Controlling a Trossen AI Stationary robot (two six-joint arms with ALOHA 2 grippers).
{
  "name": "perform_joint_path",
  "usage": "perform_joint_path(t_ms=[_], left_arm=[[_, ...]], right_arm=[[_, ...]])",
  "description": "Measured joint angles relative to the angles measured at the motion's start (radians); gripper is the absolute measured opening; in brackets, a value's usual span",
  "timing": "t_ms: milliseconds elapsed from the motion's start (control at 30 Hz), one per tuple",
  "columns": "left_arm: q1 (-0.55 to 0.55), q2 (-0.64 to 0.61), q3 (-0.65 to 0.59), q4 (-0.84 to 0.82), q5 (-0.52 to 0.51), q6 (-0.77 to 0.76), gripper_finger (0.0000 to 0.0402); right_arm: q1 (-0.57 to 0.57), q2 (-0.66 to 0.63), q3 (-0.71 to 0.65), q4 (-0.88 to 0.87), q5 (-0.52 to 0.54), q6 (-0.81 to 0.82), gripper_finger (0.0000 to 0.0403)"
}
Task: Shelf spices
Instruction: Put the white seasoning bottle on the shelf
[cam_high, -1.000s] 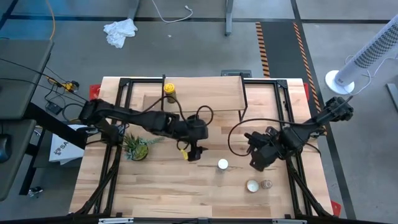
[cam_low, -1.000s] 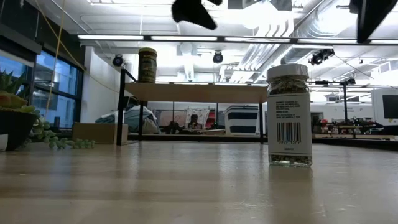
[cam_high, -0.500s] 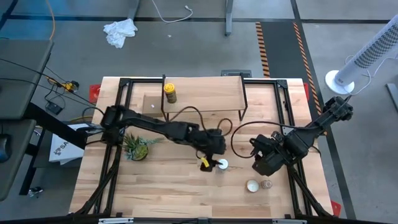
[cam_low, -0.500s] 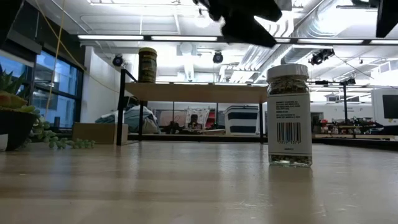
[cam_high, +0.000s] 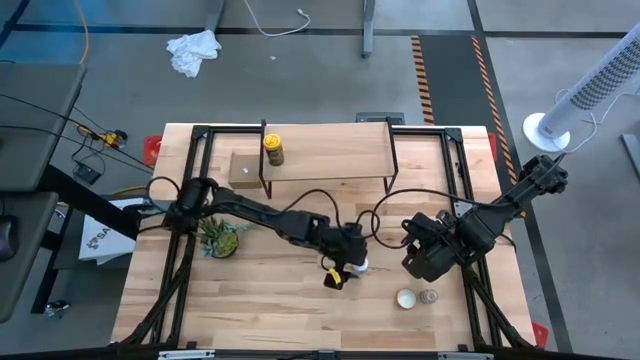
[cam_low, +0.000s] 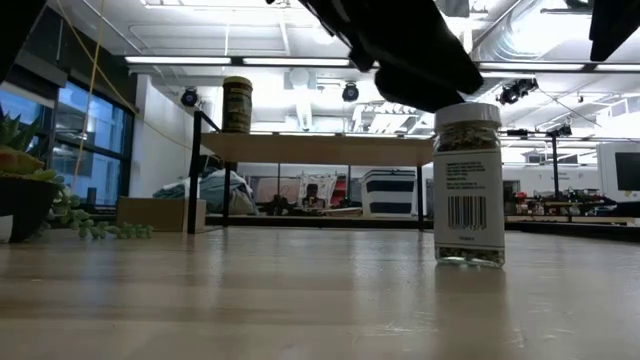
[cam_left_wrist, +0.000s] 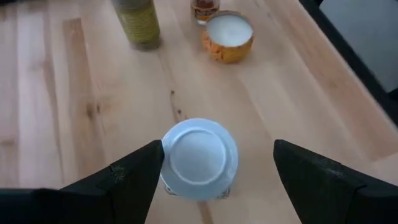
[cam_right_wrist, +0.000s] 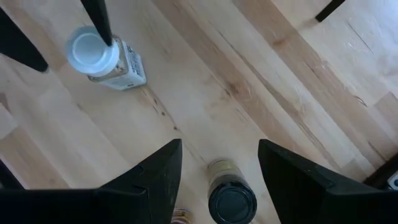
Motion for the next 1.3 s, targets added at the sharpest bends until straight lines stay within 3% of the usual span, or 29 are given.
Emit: perform_joint_path(t_ms=[200, 733, 1133, 1300], left_arm=[[0.006, 0.007, -0.002, 0.059, -0.05, 0.001, 0.0307], [0.015, 0.017, -0.004, 0.06, -0.028, -0.003, 0.0307], [0.015, 0.1, -0.005, 0.1, -0.043, -0.149, 0.0307], [-0.009, 0.099, -0.005, 0.145, -0.109, -0.152, 0.0261]], right_arm=[[0.0, 0.0, 0.0, 0.006, 0.003, 0.041, 0.0209], [0.0, 0.0, 0.0, 0.007, 0.039, 0.049, 0.0209], [0.0, 0.0, 0.0, 0.005, 0.049, 0.048, 0.0209], [0.0, 0.0, 0.0, 0.006, 0.066, 0.051, 0.0209]])
